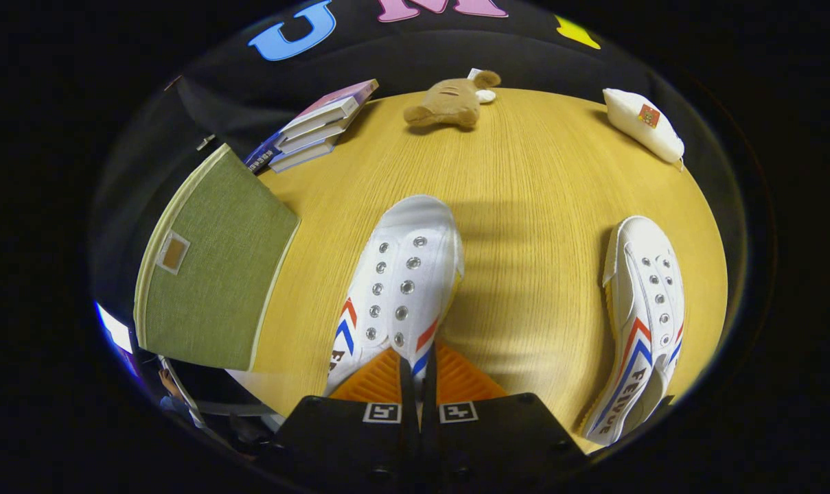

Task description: Open the storage box then place both shoes into the box .Put the left shoe in first, then the right shoe, with the right side of both shoes facing outward in a uniform manner.

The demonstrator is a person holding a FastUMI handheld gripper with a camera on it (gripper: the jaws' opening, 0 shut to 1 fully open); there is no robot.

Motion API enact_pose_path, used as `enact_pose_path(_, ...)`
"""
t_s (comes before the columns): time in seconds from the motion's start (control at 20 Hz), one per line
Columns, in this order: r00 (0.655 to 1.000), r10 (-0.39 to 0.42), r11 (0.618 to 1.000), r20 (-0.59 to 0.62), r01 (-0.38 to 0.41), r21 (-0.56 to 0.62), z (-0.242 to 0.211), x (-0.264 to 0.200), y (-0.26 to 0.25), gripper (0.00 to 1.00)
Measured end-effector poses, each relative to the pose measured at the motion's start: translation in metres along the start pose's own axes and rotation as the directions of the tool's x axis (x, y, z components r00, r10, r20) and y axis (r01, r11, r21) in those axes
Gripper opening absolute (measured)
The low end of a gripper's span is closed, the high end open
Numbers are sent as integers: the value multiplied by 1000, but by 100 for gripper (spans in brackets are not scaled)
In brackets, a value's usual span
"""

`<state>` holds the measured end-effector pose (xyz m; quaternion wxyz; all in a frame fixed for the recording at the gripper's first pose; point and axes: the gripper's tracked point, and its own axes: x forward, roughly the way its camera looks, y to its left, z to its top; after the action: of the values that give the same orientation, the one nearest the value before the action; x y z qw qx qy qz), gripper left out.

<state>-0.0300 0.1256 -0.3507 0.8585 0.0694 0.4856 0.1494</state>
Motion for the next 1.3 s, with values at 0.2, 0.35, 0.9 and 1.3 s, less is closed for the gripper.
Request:
enact_pose_path(0.2, 999, -9, 999, 36, 8, 36, 7, -16, 5, 5)
enact_pose_path(0.35, 998, -2, 996, 69, -4, 91, 20, -46, 12, 5)
enact_pose_path(0.9, 964, 144, 970, 224, -182, 161, 121, -152, 151, 5)
enact_pose_path(1.3, 948, 255, 954, 192, -278, 108, 137, -131, 276, 5)
